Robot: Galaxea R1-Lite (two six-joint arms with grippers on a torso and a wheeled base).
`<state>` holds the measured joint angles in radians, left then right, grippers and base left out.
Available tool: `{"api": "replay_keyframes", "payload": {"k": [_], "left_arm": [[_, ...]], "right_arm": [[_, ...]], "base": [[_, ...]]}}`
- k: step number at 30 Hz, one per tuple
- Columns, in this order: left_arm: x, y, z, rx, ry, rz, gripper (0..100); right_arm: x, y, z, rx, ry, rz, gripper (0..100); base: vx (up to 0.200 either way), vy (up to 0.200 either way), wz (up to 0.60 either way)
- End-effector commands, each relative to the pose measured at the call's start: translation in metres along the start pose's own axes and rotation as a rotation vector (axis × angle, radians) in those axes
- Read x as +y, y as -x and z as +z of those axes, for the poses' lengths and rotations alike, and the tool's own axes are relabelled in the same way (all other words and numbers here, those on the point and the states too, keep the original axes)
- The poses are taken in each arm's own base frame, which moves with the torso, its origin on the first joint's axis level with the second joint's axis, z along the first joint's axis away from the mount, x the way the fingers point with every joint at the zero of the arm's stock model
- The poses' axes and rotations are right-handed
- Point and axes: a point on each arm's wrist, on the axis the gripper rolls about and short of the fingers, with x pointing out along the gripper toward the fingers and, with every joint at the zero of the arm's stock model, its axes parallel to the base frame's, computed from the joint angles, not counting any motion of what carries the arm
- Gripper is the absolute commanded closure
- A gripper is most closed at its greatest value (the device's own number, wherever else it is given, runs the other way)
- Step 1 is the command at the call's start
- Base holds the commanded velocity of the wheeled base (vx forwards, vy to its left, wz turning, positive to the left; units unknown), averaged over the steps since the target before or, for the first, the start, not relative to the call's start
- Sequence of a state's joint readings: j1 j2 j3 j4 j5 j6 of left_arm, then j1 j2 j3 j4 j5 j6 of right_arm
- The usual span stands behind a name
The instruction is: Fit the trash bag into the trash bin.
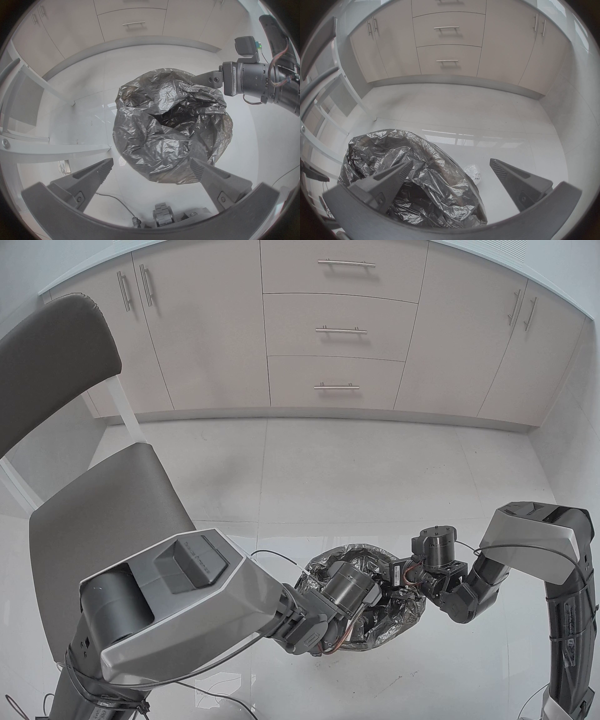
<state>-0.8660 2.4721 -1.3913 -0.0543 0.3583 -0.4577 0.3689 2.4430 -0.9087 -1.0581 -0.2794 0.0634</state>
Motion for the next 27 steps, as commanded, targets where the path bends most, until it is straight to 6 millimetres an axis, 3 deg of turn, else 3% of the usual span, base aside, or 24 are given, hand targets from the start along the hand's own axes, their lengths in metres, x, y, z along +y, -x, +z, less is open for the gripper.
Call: {"api": "replay_keyframes", "payload": {"k": [1, 12, 27], "left_arm": [[-0.008, -0.014, -0.004, 0.01, -0.012, 0.003, 0], [-0.012, -0.031, -0.013, 0.104, -0.062, 0.055, 0], [-0.018, -0.036, 0.01, 0.23, -0.136, 0.118, 0]], "right_arm": [[0.0, 0.005, 0.008, -0.02, -0.009, 0.004, 0], [-0.002, 0.005, 0.009, -0.024, -0.043, 0.0, 0], [-0.005, 0.011, 0.011, -0.053, -0.058, -0.002, 0]], "base": [[0.0, 0.0, 0.0], [0.0, 0.0, 0.0], [0.0, 0.0, 0.0]]}}
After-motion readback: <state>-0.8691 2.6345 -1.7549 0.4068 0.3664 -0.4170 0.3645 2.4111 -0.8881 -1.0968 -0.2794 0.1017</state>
